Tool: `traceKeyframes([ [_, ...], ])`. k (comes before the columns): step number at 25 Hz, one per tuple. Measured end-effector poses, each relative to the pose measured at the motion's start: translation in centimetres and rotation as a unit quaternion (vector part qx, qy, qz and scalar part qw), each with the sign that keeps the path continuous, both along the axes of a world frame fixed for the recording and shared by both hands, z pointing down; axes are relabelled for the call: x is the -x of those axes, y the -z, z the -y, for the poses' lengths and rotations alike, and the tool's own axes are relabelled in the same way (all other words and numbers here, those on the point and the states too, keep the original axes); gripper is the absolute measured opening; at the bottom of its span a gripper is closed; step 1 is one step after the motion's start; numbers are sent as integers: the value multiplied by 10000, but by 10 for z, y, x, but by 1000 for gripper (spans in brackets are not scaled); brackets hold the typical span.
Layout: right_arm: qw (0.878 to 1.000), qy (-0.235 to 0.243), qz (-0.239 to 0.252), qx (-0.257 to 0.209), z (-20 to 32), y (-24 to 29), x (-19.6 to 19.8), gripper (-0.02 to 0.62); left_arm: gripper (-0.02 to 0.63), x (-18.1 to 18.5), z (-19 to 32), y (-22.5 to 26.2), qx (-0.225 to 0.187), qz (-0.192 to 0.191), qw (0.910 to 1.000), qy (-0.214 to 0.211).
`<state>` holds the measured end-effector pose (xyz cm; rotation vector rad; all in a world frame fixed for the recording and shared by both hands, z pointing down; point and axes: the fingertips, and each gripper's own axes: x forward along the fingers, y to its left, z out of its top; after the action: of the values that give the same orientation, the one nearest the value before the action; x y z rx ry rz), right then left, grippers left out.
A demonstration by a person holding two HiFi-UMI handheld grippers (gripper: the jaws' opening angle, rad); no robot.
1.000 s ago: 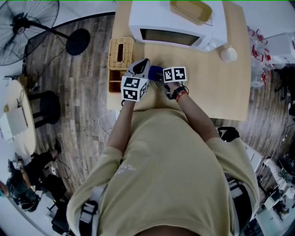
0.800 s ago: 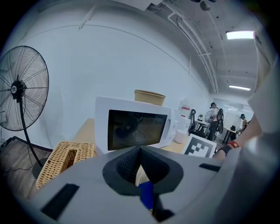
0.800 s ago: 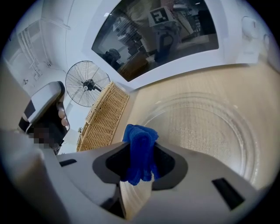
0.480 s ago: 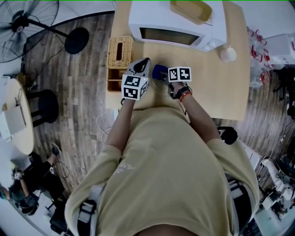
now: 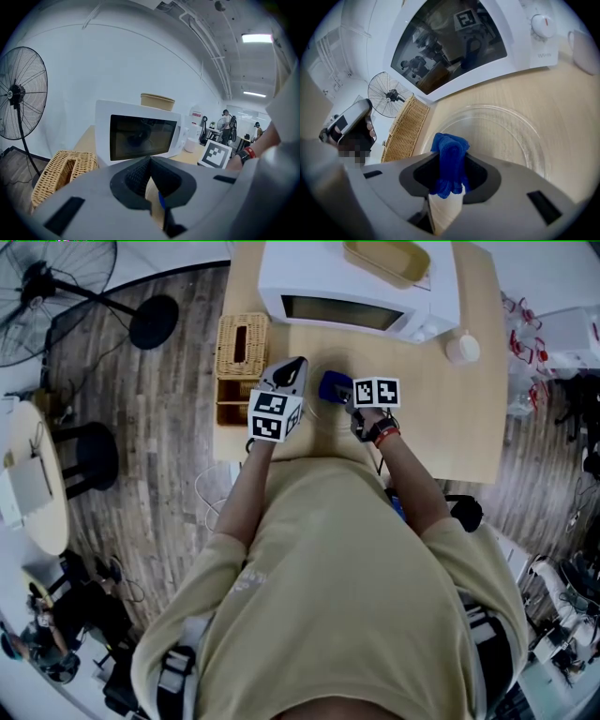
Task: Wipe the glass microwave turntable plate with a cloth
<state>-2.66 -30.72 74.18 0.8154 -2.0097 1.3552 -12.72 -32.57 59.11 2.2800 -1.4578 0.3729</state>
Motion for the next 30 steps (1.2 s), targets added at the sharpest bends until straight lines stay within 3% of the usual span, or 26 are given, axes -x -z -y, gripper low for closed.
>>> traceKeyframes([
  [30, 9975, -601, -379, -30, 8, 3, -102, 133, 20, -20, 4, -8, 97, 0, 9998, -184],
])
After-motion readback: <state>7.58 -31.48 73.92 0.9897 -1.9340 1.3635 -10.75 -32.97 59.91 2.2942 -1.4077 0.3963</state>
